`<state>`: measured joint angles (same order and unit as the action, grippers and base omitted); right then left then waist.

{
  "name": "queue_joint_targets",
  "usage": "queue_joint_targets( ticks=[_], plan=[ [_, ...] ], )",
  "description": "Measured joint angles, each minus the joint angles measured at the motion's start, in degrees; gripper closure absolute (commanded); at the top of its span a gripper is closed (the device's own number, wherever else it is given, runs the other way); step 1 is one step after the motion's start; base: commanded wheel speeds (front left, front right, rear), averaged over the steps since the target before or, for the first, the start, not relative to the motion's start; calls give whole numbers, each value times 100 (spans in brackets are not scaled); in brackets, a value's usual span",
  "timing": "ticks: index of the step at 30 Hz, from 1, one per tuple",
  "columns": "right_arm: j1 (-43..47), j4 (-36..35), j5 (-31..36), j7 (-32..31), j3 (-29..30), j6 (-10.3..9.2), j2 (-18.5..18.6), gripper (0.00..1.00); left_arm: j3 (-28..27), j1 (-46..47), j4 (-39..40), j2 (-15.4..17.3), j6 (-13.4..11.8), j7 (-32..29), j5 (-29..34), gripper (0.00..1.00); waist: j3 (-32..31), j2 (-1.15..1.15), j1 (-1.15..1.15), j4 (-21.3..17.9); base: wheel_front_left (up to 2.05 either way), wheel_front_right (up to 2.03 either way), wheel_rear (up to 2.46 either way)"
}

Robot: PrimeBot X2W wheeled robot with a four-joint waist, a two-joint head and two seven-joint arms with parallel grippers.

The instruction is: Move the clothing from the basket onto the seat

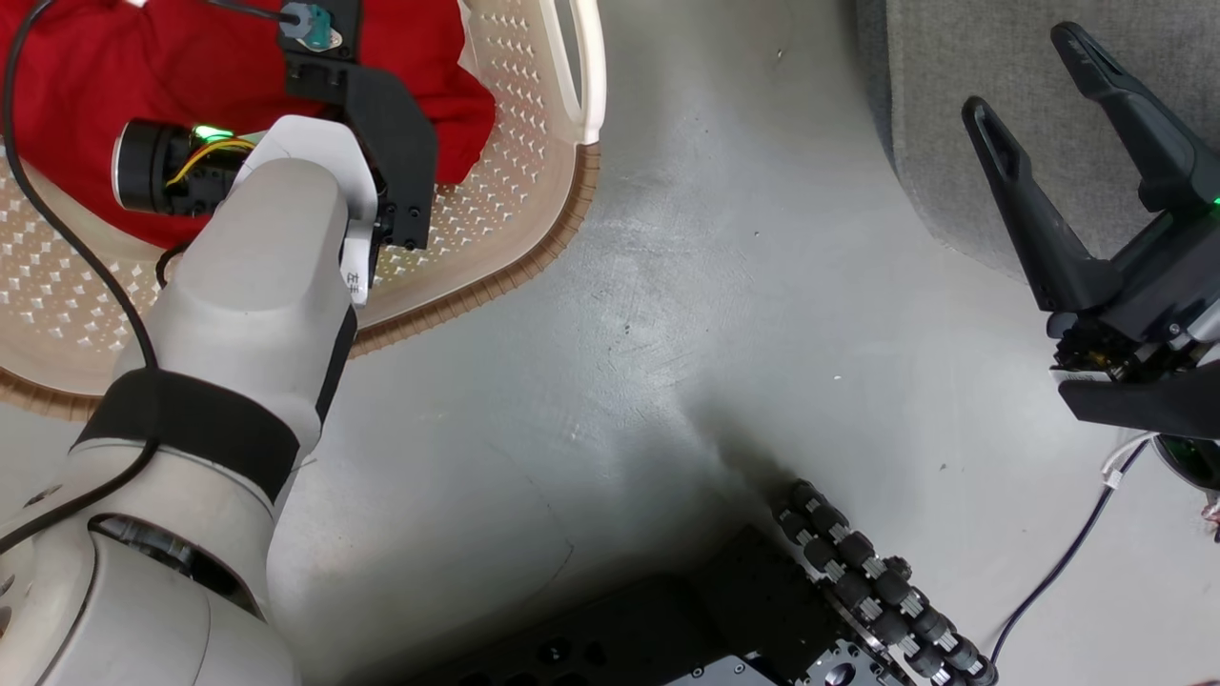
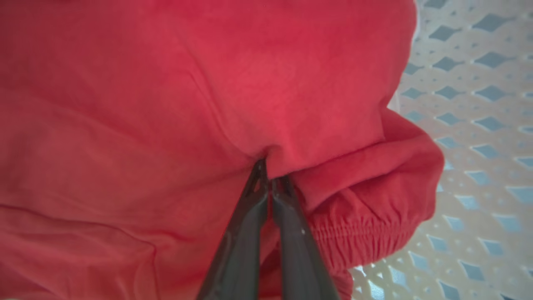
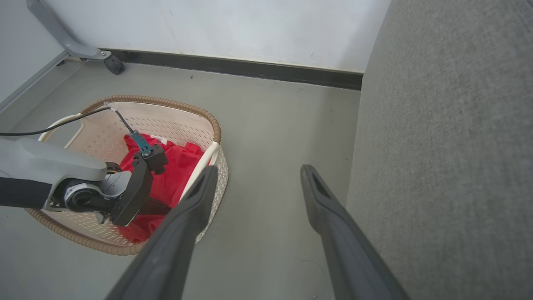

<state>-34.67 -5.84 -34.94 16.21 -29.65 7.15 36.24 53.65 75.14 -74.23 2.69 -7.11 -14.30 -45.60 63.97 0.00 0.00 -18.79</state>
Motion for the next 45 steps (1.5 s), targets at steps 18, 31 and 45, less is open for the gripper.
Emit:
queue_joint_targets(
  ticks=[18, 31, 45],
  plan=[
    [227, 431, -42, -101, -175, 43, -115, 0, -314, -730, 403, -4, 0, 792, -205, 100, -696, -1, 1, 192, 0, 0, 0],
    [766, 499, -80, -108, 38, 40, 12, 0, -341, -1541, 1074, -15, 0, 1657, -738, 100, -1610, -1, 0, 671, 0, 0, 0],
    [1337, 605, -65, -109, 343, 40, -109, 0, -231, -2270, 1638, -34, 0, 2767, -1146, 100, -2719, 0, -1, 1230, 0, 0, 0]
  ],
)
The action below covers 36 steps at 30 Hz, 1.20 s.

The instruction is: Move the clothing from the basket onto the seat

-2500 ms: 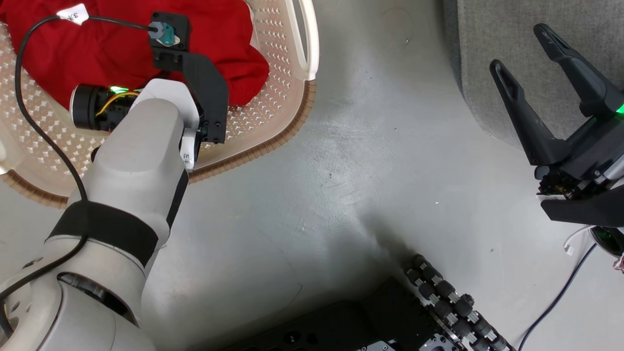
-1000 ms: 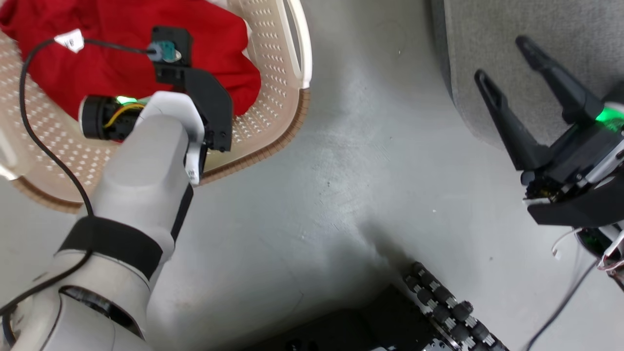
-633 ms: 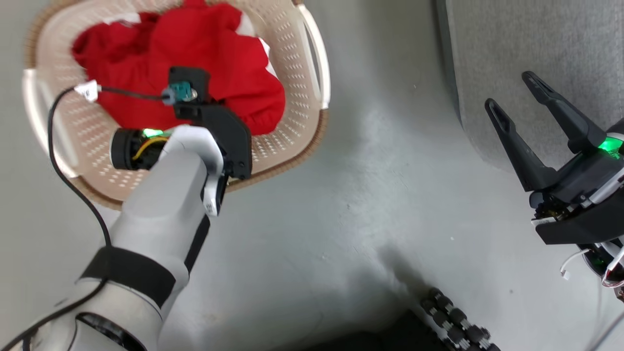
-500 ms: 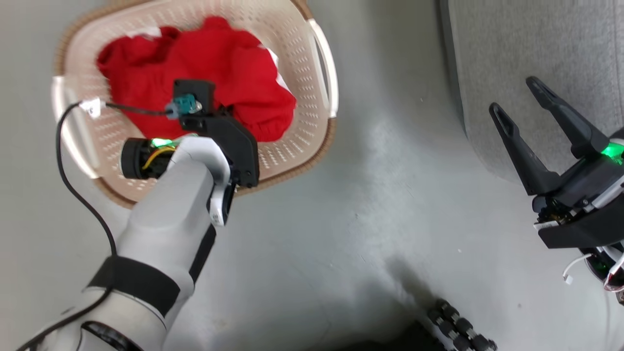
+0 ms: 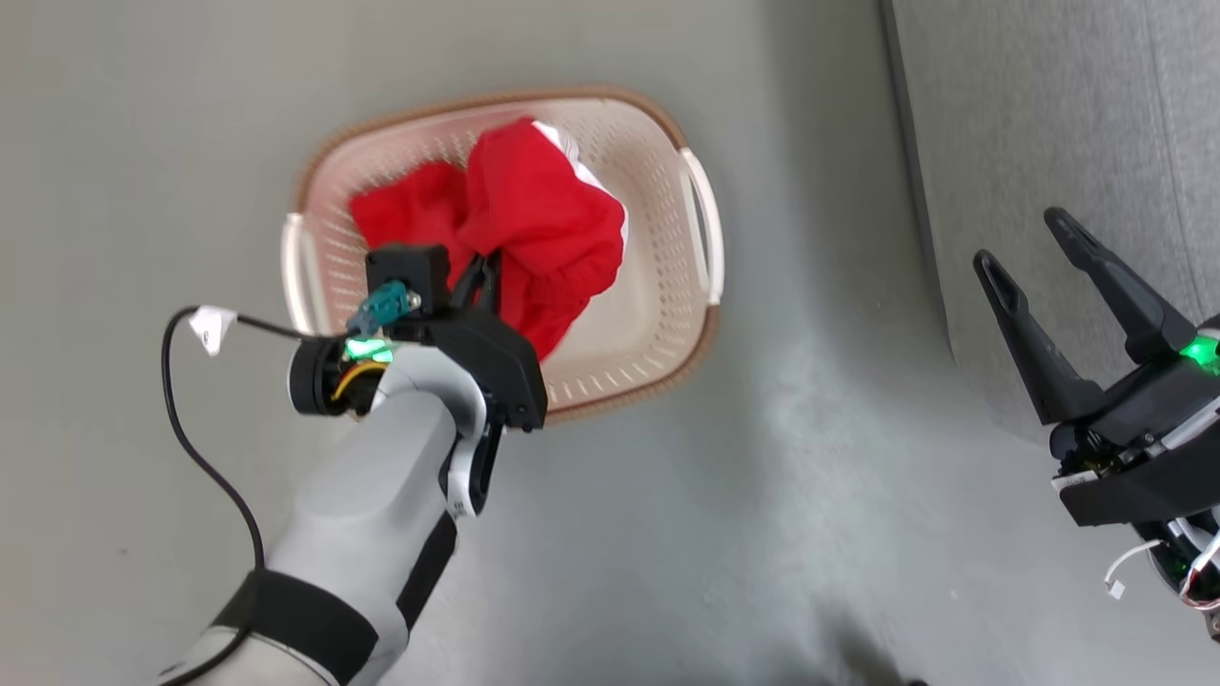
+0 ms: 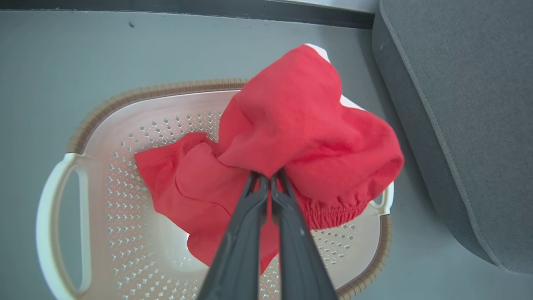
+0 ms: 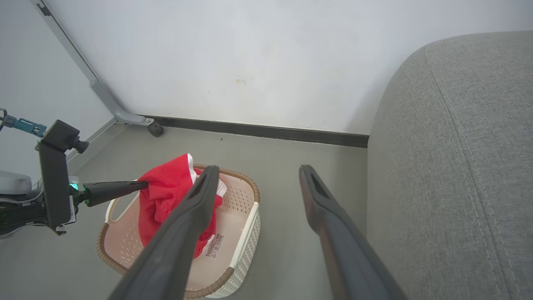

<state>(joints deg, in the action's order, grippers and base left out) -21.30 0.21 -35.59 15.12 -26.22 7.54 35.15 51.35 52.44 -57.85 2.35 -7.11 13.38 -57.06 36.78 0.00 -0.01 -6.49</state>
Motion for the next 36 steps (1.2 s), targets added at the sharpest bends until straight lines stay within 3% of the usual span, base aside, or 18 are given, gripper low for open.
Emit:
queue_joint_targets(
  ticks=[20, 36],
  plan=[
    [753, 419, 345, -1, 263, -1, -727, 0, -243, -996, 381, -20, 0, 91, -123, 100, -1610, 1, 0, 604, 0, 0, 0],
    [1552, 823, 776, -2, 327, -3, -1454, 0, -854, -1807, 439, -23, 0, 91, 568, 100, -2957, 1, 0, 1019, 0, 0, 0]
  ],
)
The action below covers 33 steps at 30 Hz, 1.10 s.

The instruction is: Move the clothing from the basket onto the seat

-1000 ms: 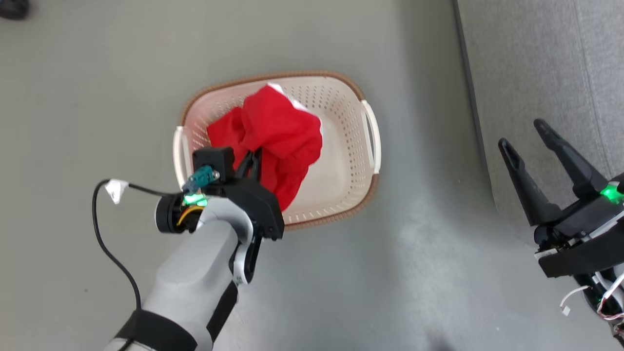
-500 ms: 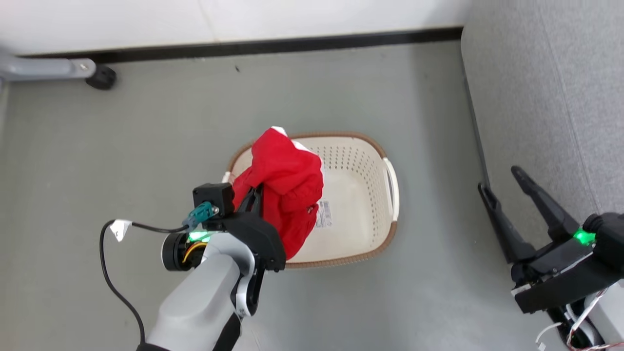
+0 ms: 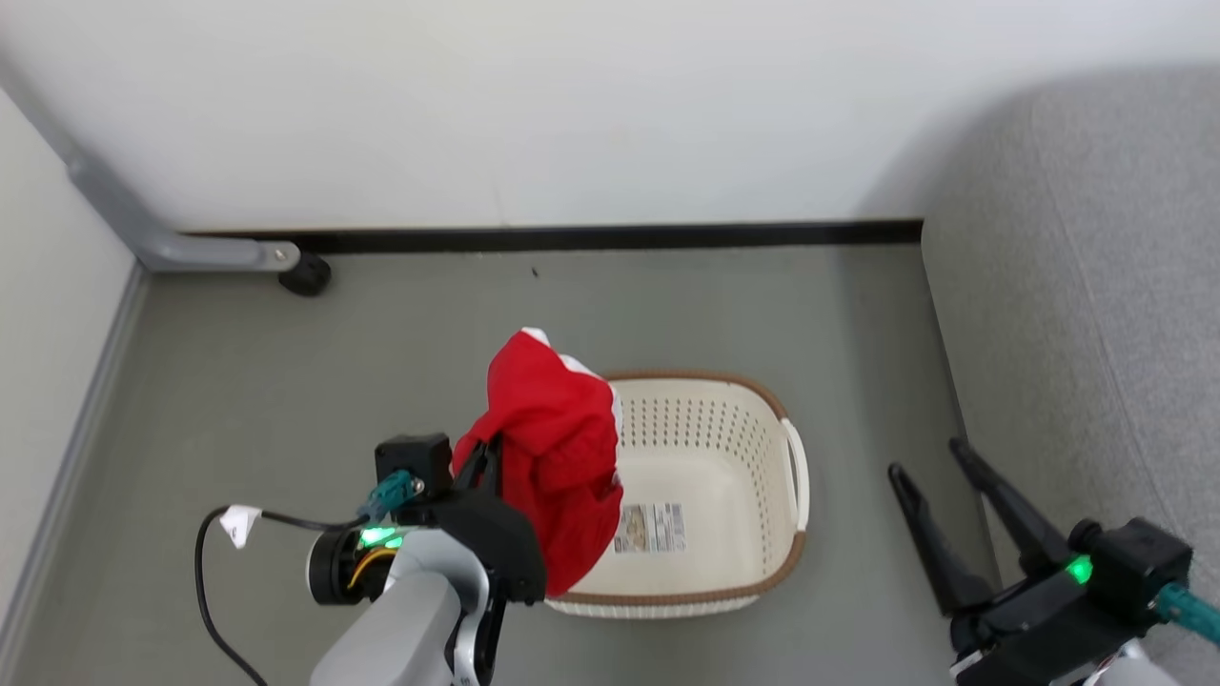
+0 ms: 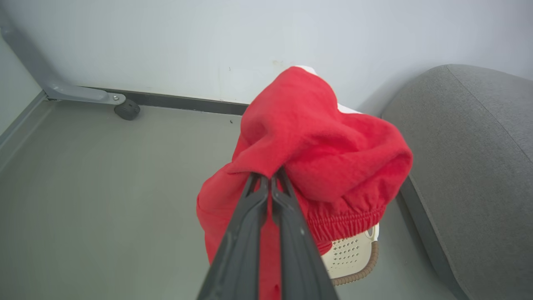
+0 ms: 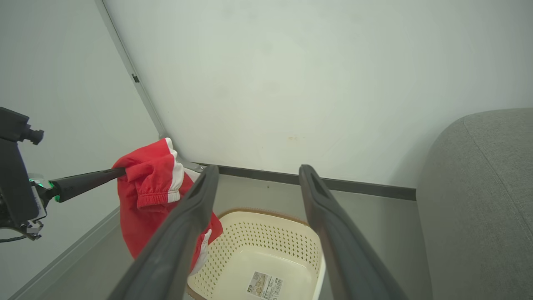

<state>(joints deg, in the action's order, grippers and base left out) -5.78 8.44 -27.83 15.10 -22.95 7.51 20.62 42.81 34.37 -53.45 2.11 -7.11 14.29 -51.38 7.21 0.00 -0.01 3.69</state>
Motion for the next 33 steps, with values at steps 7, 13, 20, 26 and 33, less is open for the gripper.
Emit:
queue_joint_targets(
  ticks=[7, 13, 20, 26, 33],
  plan=[
    [225, 25, 289, -1, -123, -1, -287, 0, -327, -425, 66, 37, -1, 0, 408, 100, -544, 0, 0, 157, 0, 0, 0],
    [338, 25, 427, -41, -103, -1, -387, 0, -593, -678, 424, 135, 0, 0, 747, 100, -899, 1, 0, 275, 0, 0, 0],
    [405, 10, 621, -41, -89, -1, -472, 0, -844, -972, 846, 174, 0, 0, 1094, 100, -1028, 1, 1, 351, 0, 0, 0],
    [447, 5, 679, -41, -89, -1, -537, 0, -1040, -1152, 1302, 172, 0, 0, 1410, 100, -1035, 0, 1, 371, 0, 0, 0],
    [372, -8, 773, -41, -166, -1, -617, 0, -1117, -1304, 1917, 152, -1, 0, 1849, 100, -1019, 0, 1, 376, 0, 0, 0]
  ],
)
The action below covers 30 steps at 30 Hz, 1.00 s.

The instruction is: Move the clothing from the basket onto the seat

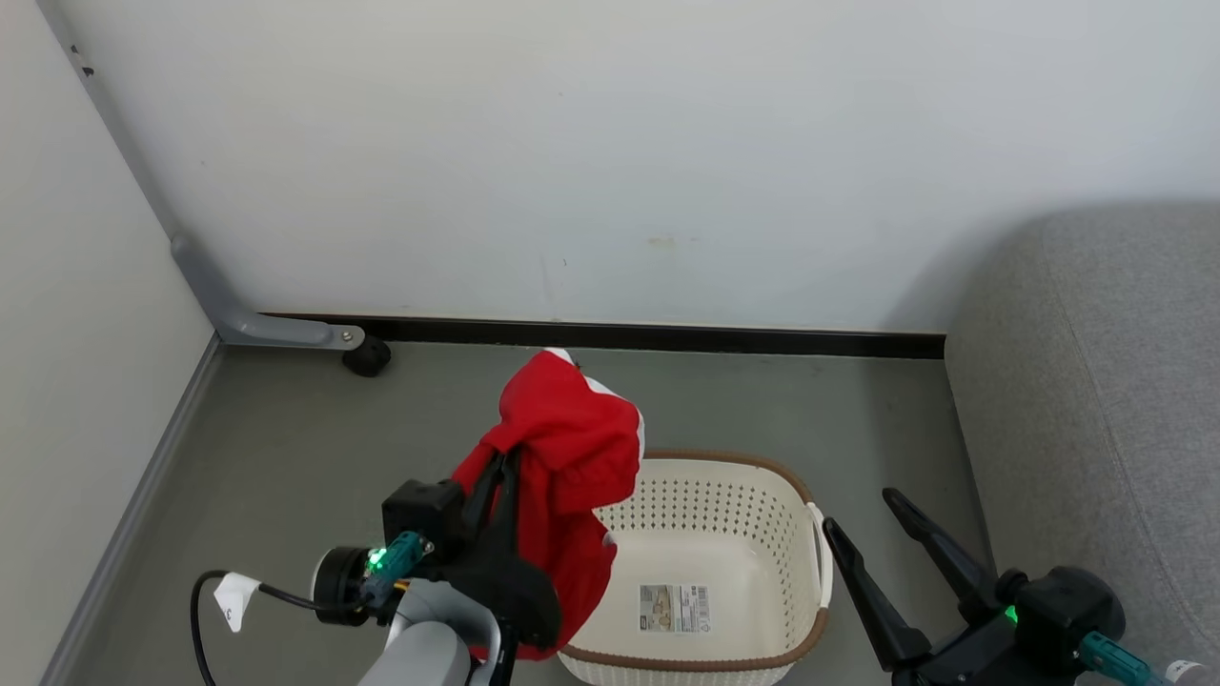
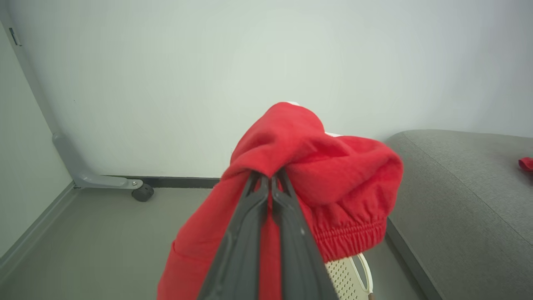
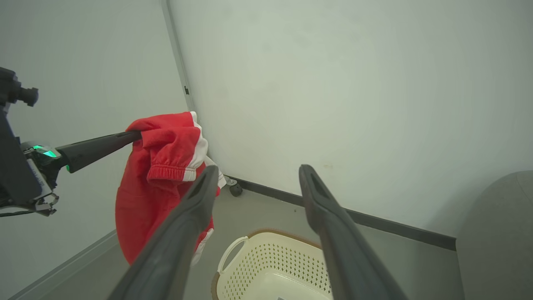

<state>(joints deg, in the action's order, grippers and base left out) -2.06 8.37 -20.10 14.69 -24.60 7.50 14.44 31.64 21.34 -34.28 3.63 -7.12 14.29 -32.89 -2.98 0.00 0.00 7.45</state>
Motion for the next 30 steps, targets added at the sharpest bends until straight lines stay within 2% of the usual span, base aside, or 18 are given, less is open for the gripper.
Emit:
queue_joint_targets(
  ticks=[15, 30],
  plan=[
    [-253, -93, 13, 0, -299, 0, -3, 0, 115, -485, 1608, -21, 0, -8, 683, 100, 45, 0, 0, -4, 0, 0, 0],
    [-801, -200, -19, 0, -777, 0, 29, 0, 454, -679, 2492, -26, 0, -615, 1155, 100, 157, 0, 0, 22, 0, 0, 0]
  ],
)
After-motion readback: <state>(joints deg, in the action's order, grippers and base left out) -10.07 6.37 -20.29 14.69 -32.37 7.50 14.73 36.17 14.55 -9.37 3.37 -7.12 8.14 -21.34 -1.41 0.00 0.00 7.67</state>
